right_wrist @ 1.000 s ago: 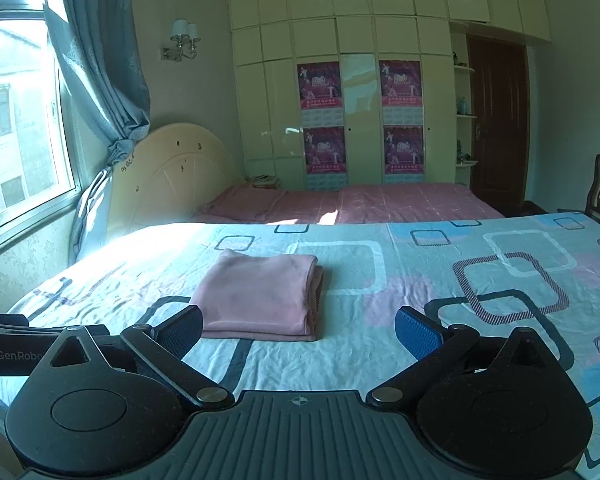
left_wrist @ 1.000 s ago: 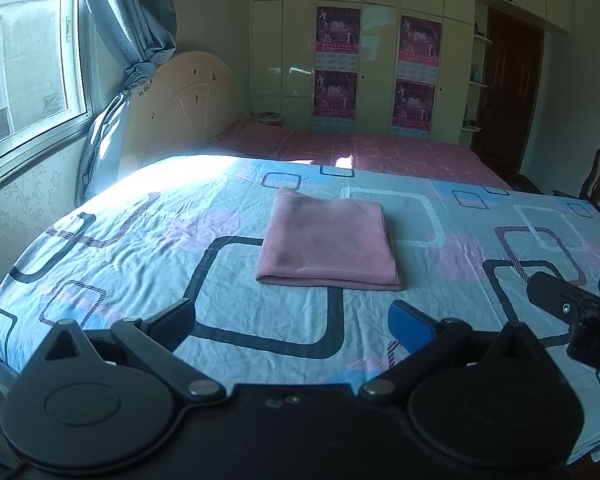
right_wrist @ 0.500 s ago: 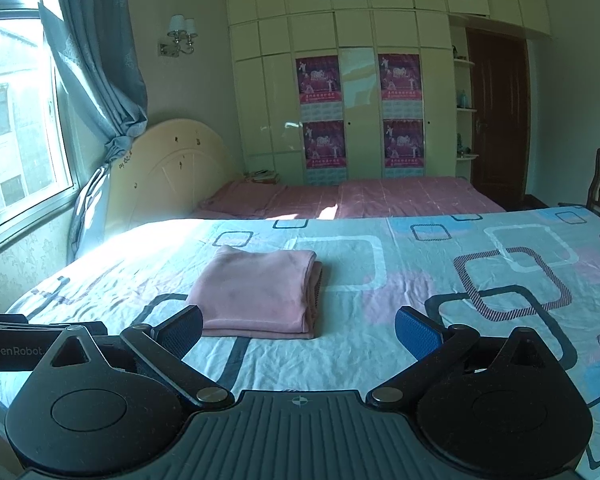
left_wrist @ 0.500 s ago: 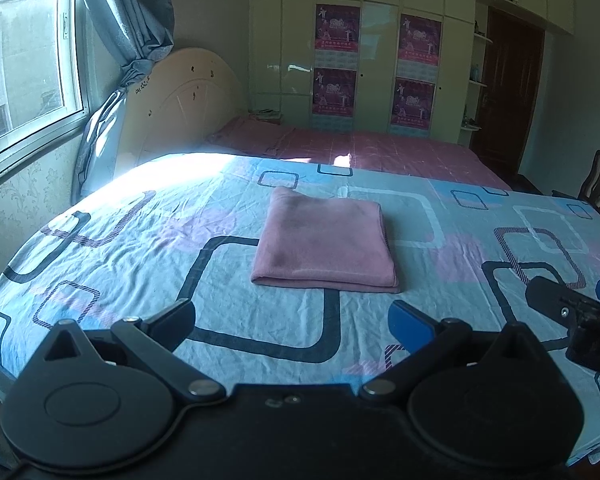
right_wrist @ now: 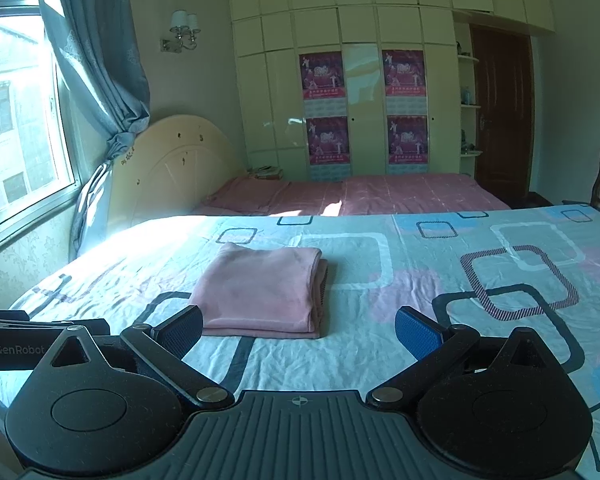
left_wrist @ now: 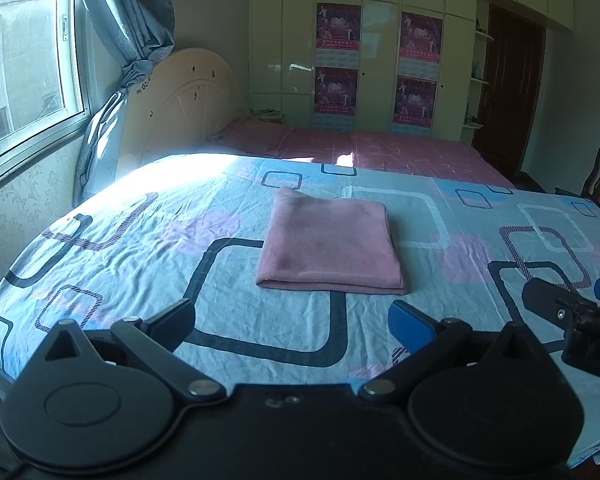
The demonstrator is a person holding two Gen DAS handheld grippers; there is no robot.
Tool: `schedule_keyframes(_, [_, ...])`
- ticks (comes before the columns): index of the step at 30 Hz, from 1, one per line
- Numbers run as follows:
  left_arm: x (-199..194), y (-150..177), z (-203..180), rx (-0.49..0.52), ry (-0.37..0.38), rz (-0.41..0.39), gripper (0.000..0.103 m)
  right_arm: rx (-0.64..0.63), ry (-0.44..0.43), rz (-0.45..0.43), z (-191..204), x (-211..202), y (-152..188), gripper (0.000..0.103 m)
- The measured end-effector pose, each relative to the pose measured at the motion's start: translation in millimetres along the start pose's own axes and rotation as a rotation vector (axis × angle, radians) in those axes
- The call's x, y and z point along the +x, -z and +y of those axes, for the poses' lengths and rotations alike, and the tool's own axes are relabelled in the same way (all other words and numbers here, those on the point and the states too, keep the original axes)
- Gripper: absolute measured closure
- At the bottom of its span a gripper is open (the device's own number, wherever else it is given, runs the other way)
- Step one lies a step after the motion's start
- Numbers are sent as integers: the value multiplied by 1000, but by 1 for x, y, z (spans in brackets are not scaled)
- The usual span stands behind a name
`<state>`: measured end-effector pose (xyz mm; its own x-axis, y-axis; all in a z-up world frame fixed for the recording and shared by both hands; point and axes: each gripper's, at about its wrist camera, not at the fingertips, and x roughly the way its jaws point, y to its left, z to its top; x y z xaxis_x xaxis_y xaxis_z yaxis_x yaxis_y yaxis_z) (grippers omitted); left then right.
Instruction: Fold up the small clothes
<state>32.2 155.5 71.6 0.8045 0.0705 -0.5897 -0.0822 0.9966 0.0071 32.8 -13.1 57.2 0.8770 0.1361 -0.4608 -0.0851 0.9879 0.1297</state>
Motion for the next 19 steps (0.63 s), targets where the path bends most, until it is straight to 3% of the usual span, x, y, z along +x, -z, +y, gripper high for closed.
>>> schedule_keyframes(13, [18, -3, 4, 27, 21, 15, 0, 2, 5, 24, 1, 15, 0, 2])
schedule_keyframes(19, [48, -5, 7, 43, 53, 40, 1, 17, 33, 60, -4, 32, 4, 2])
